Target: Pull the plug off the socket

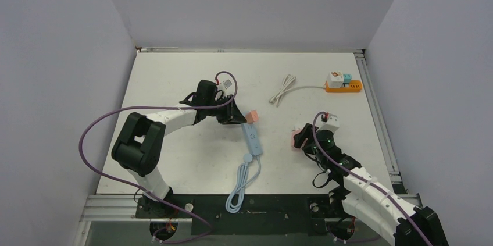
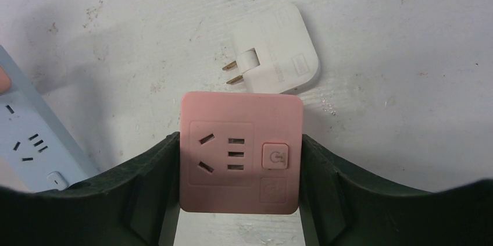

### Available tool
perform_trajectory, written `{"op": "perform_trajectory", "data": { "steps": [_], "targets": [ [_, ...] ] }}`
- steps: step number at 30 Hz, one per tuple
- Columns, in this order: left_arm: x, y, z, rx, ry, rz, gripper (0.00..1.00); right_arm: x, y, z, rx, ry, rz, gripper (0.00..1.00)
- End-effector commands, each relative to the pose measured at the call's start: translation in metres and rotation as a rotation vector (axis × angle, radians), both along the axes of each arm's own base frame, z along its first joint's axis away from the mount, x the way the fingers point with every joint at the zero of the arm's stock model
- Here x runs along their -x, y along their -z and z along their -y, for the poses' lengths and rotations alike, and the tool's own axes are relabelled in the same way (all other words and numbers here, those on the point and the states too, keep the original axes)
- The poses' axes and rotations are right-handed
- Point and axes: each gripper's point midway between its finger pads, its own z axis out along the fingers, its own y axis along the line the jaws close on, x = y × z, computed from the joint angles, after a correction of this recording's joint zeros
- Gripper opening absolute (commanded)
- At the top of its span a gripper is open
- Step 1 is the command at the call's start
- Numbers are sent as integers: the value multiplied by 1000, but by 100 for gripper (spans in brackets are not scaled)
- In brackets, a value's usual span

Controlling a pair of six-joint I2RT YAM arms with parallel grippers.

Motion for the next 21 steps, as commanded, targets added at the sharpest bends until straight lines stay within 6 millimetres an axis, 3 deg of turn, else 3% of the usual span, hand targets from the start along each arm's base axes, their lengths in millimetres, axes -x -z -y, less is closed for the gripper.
{"op": "perform_trajectory", "data": {
  "steps": [1,7,13,21],
  "targets": [
    [-3,-9,-2,-11,16,57,0,-5,1,2,-26,15,-12,28],
    [-3,-8,-2,-13,16,54,0,-6,0,7,-31,43,-7,47],
    [-4,-6,-2,-16,16,49,0,-6,-6,11,-26,59,14,75],
    [-3,-5,-1,-18,19,46,0,-17,-32,20,17,88,88,100]
  ]
}}
